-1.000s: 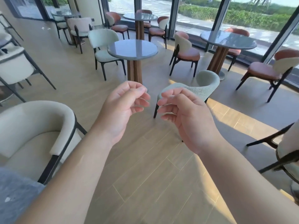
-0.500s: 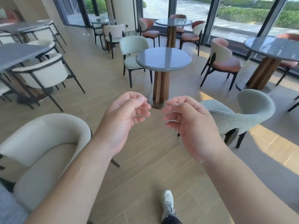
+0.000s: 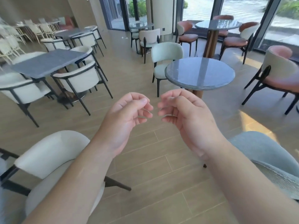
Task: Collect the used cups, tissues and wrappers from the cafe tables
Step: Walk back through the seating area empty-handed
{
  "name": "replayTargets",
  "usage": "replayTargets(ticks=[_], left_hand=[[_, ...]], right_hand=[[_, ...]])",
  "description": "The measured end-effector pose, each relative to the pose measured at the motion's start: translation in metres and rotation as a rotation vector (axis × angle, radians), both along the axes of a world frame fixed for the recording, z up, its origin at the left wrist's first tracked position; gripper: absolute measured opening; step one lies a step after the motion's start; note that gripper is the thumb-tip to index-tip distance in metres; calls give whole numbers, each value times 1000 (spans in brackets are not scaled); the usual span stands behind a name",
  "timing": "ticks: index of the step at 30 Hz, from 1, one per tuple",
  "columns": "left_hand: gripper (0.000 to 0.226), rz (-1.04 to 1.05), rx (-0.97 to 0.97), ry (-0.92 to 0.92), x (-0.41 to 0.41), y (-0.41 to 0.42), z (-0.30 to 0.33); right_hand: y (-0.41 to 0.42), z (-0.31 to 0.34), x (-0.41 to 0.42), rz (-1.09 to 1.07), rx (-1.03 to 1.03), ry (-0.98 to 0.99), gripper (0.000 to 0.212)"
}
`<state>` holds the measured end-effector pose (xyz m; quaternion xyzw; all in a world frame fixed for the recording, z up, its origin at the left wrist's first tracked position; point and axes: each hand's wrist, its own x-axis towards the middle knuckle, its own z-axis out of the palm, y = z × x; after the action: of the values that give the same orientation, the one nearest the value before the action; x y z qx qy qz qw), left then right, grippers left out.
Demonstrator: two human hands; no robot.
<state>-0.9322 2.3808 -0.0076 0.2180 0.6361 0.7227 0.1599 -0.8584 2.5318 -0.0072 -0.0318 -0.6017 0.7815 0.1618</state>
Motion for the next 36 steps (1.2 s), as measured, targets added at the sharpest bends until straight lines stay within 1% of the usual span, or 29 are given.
replayTargets(ticks=[5,11,15,19,22,23,25,33,36], left_hand=[[9,60,39,33,-55,11,8],[8,91,95,24,-139,7,-12],[9,98,157,2,-220,4,-25],[9,87,166,5,-317,5,-32],[9,93,173,-17,-391,6,-24],[9,96,174,-18,-414,5,-20],[9,99,177,-3,-457,5,-12],[12,70,156,11,-570,12,-5],[10,86,129,8,-608,19,-9]], right_hand=[[15,4,-64,54,-5,10,17],[17,-13,-158,117,5,-29,19],[16,-22,-237,126,26,-56,17],[17,-24,-331,103,53,-82,18],[15,-19,-401,91,71,-123,24],[14,-16,-424,87,77,-126,23],[13,-9,-465,89,97,-107,15],[21,-4,-587,106,79,-74,15],[30,-10,-628,137,49,-59,16]])
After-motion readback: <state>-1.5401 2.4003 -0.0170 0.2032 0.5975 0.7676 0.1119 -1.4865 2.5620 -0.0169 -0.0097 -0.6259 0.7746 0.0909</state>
